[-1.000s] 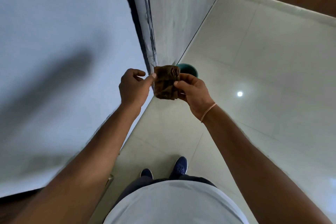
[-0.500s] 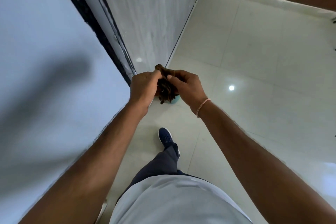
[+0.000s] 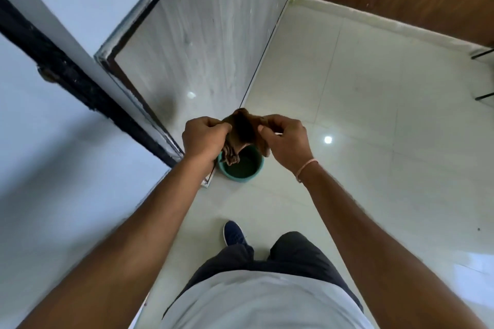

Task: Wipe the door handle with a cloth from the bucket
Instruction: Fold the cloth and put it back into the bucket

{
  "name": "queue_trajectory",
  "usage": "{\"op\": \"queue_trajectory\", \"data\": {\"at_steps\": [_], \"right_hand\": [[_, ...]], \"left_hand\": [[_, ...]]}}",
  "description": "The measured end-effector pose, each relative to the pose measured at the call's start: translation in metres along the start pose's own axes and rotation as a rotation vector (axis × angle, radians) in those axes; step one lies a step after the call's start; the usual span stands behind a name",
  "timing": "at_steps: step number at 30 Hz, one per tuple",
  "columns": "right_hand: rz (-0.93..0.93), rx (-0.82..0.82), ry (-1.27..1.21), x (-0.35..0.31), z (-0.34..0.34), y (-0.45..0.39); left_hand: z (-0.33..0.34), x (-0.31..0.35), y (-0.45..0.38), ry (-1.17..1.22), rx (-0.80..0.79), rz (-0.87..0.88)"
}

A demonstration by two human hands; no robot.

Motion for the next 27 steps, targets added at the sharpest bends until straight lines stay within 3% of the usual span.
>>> {"op": "queue_trajectory", "data": {"at_steps": [6, 14, 17, 19, 24, 27], "right_hand": [[-0.052, -0.042, 0.048, -0.009, 0.015, -0.040], [-0.052, -0.235, 0.051, -0.007, -0.011, -0.095], [0.081, -0.217, -0.165, 0.002, -0.020, -0.121], [0.203, -0.254, -0.387, 0.009, -0.023, -0.137], [0.388, -0.291, -0.683, 0.016, -0.029, -0.164], [0.418, -0.329, -0.733, 0.018, -0.025, -0.170]], "left_hand": [[0.028, 0.037, -0.024, -0.014, -0.006, 0.048], [0.058, 0.074, -0.046, 0.307, -0.049, -0.042], [0.069, 0.084, -0.046, 0.422, -0.050, -0.059], [0.073, 0.083, -0.052, 0.422, 0.035, -0.058], [0.080, 0.059, -0.056, 0.115, 0.264, -0.037], [0.090, 0.046, -0.056, 0.170, 0.272, -0.169]]}}
Point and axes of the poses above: each hand's wrist, its own y-axis away from the middle knuckle, its own z-axis out of the palm, x = y × z, the point moved 4 cm from there along -y, towards the middle knuckle, and after that the axes turned 8 degrees about -x, right-handed, at the moved point
